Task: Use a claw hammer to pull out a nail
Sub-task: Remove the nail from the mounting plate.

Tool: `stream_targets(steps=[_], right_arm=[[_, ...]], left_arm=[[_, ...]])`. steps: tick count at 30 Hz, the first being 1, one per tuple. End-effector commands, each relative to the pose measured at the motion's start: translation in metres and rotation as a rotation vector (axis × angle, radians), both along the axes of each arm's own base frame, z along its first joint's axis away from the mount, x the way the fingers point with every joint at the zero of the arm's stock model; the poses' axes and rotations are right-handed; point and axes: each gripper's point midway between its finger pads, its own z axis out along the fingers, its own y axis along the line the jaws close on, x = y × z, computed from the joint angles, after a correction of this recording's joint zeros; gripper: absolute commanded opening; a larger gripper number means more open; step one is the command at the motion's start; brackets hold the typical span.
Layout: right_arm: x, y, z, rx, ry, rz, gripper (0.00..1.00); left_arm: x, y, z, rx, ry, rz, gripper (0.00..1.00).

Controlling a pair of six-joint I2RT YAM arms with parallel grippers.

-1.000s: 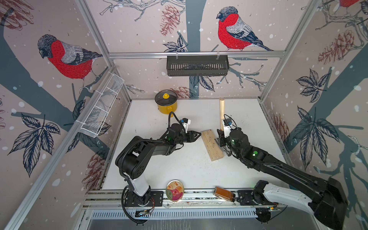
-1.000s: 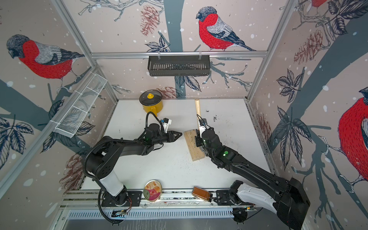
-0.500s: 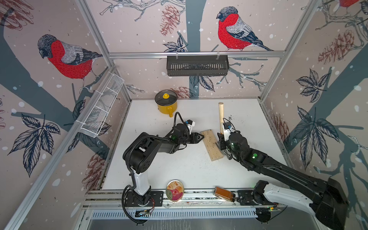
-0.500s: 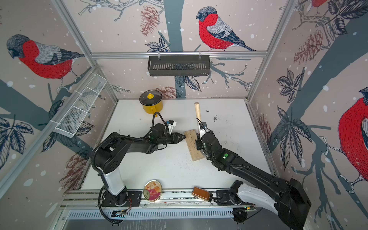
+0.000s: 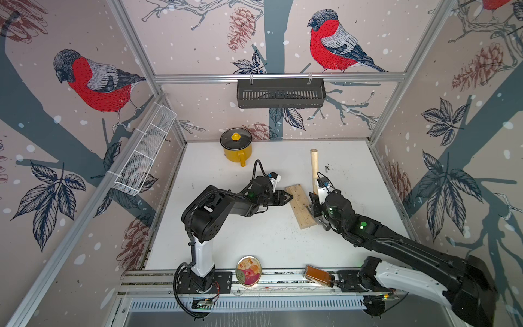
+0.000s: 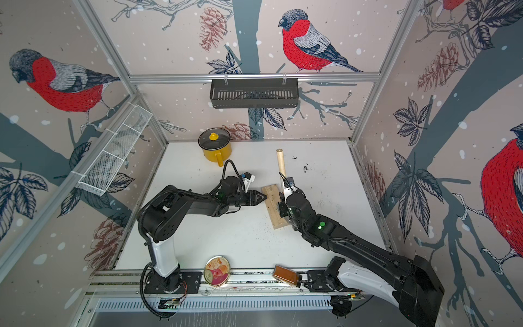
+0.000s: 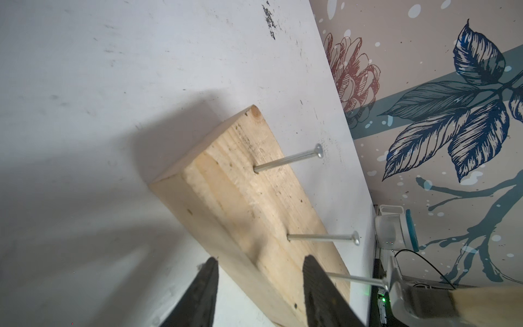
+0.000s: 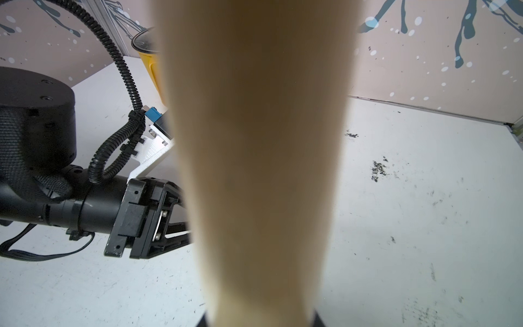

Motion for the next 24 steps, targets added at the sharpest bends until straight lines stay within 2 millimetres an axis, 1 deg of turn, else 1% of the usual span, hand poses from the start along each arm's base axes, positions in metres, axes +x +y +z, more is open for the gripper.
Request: stream_targets(steps=[1,4,8,10,14,20,24], right_arm=[[0.004,-0.001,0.017,0.065,-0.048,-0.029,0.01],[0.001,-0.003,0.02,0.079,-0.054,-0.027,0.01],[-0.001,-0.004,0.031,0.109,-0.079,-0.017,0.01],[0.0,-0.002,0.028,0.106,-0.08,-0.01,0.01],[0.0,0.001,0.015,0.088,-0.044,-0.008,0.01],[0.004,0.006,0.015,0.097,-0.056,0.002,0.01],[0.007,0.016,0.01,0.081,-0.038,0.027,0.01]], left_arm=[[0.0,-0.003,0.001,-0.003,-0.009,-0.014,0.5],[-0.001,-0.003,0.003,-0.005,-0.014,-0.016,0.5],[-0.002,-0.002,0.015,-0.014,-0.047,-0.021,0.5],[-0.002,0.0,0.015,-0.002,-0.053,-0.018,0.5],[-0.001,0.0,0.011,0.005,-0.043,-0.018,0.5],[-0.001,0.0,0.004,0.016,-0.022,-0.014,0.5],[-0.001,0.0,-0.001,0.03,-0.004,-0.014,0.5]])
